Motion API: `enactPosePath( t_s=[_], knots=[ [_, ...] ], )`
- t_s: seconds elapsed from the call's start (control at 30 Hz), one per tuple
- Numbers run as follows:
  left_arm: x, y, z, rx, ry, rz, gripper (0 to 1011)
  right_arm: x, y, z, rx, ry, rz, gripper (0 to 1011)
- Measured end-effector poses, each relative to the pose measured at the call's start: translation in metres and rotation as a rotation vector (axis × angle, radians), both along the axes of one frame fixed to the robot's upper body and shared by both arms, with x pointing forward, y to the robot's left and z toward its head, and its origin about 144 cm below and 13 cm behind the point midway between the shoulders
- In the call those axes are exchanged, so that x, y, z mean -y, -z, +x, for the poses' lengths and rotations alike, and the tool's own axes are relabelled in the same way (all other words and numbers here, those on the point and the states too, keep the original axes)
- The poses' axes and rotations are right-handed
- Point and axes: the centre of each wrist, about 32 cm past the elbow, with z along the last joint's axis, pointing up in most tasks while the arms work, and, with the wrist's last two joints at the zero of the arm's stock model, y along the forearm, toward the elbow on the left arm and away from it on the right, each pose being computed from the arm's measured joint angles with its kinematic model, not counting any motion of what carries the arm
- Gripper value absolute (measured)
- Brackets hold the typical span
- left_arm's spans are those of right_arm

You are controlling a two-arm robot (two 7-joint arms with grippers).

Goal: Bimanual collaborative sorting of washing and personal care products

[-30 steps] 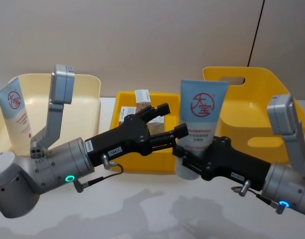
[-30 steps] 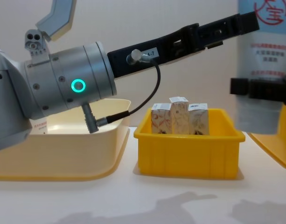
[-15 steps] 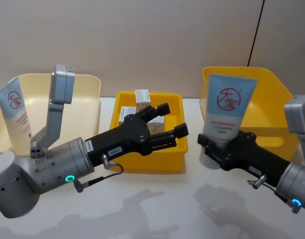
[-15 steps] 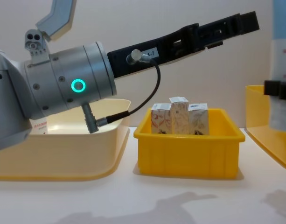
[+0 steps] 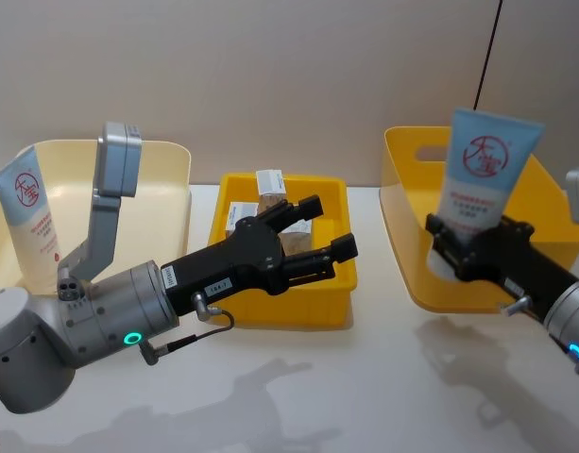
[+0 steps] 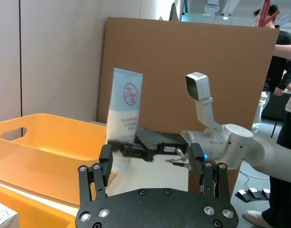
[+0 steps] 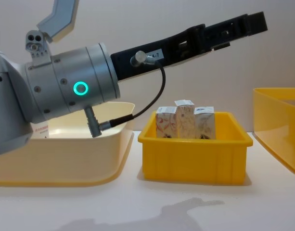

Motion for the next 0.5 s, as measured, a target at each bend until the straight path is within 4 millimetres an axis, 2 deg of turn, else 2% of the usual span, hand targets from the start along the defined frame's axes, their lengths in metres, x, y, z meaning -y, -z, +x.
enactPosePath(
  t_s=[0.37, 0.5],
  knots=[
    [0.0, 0.0, 0.0, 0.0, 0.0, 0.0, 1002, 0.01, -0.003, 0.038, 0.112, 0.149, -0.01, 454],
    [0.0, 0.0, 0.0, 0.0, 0.0, 0.0, 1002, 0.013, -0.005, 0.06, 0.167, 0.171, -0.005, 454]
  ],
)
